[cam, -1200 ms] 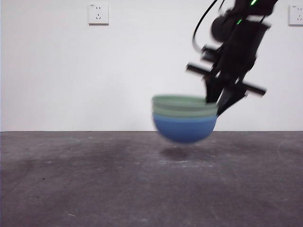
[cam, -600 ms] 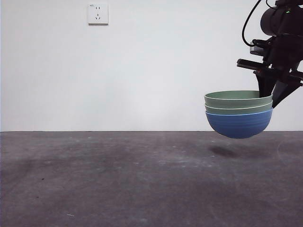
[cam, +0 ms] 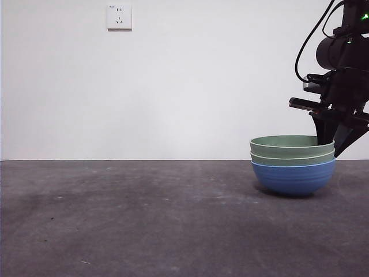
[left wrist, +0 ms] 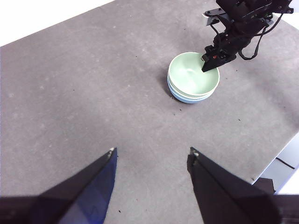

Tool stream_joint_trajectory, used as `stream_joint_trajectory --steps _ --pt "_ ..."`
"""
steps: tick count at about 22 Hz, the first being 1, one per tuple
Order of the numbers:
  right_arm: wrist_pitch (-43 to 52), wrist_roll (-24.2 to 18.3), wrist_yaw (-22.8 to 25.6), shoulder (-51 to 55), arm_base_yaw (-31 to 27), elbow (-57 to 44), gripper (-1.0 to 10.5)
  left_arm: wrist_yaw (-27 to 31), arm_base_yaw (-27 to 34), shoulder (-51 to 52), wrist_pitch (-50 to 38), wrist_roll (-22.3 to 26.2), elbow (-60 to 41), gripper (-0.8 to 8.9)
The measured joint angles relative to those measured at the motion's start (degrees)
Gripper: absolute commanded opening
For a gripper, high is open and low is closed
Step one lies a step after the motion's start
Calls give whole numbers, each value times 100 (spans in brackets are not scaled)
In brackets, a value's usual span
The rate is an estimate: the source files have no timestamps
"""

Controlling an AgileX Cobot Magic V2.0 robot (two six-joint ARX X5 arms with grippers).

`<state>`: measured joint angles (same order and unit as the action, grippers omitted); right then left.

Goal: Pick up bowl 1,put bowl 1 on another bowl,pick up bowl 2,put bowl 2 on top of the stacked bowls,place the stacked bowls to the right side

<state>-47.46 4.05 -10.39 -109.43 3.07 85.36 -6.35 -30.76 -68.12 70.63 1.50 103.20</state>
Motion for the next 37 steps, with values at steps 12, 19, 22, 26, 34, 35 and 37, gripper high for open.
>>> stream_joint_trajectory --steps 12,19,22,26,34,35,37 --pt "-57 -22 -15 -186 -15 0 258 0 0 0 -46 0 0 255" --pt "-337 -20 13 514 -48 -26 257 0 0 0 -46 48 0 254" --pt "-721 46 11 1440 -48 -24 257 0 -2 0 -50 109 0 252" --pt "-1816 57 0 2553 181 -24 252 -2 -2 0 -52 221 0 252" --pt "-2855 50 -4 3934 1012 -24 242 -2 0 0 -31 245 0 251" --pt "-2959 66 -2 4059 1132 -24 207 -2 0 0 -13 245 0 250" --pt "-3023 70 7 4242 1344 -24 89 -2 -2 0 52 245 0 247"
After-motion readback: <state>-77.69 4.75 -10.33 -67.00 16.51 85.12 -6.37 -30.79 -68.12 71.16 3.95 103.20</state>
